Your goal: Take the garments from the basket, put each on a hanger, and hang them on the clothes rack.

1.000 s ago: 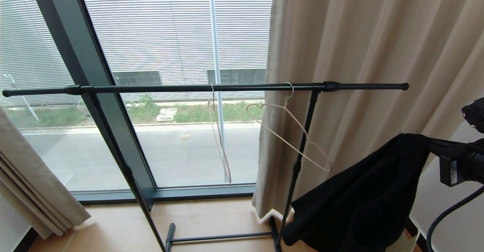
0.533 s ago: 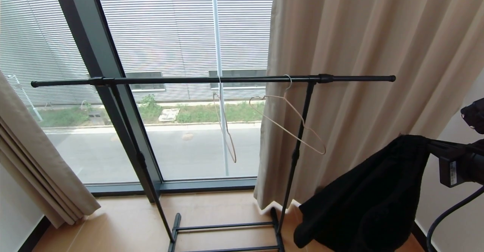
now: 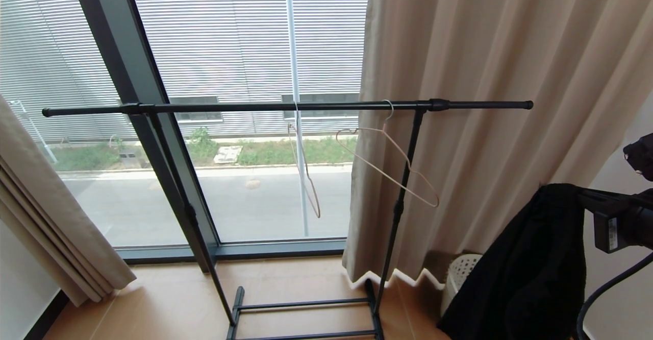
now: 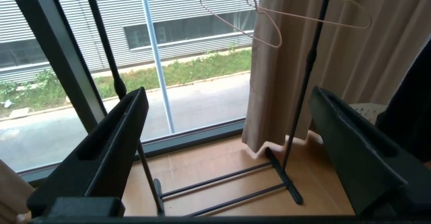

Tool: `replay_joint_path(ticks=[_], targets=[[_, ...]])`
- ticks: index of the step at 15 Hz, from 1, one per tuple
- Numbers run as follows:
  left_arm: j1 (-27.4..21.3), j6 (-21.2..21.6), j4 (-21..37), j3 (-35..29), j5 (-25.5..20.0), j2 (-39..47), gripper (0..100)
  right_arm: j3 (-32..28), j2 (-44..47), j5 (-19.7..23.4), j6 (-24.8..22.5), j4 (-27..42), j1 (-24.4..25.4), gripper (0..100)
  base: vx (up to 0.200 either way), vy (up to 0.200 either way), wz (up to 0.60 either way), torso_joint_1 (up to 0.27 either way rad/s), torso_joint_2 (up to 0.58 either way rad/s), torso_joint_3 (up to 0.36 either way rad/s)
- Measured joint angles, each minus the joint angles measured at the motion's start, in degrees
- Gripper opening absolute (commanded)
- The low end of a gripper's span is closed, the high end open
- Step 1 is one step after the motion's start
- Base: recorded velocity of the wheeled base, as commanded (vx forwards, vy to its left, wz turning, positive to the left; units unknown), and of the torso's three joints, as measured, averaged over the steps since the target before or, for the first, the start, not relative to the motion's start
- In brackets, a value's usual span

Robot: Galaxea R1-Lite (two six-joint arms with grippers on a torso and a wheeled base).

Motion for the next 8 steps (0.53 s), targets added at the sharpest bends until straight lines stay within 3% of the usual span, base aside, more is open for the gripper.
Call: replay_joint_path(ticks=[4,7,8], targets=[[0.0,0.0,0.0,0.0,0.0,0.0,100,0.0,0.1,0.0,0.0,0.0,0.0,0,0.0,0.0,0.0,0.0,0.0,0.0],[0.0,0.0,0.0,0.0,0.0,0.0,100,0.0,0.1,0.0,0.0,0.0,0.0,0,-0.2,0.0,0.0,0.009,0.01,0.004],[0.0,0.0,0.0,0.0,0.0,0.0,100,0.0,0.1,0.0,0.0,0.0,0.0,0,0.0,0.0,0.0,0.0,0.0,0.0]])
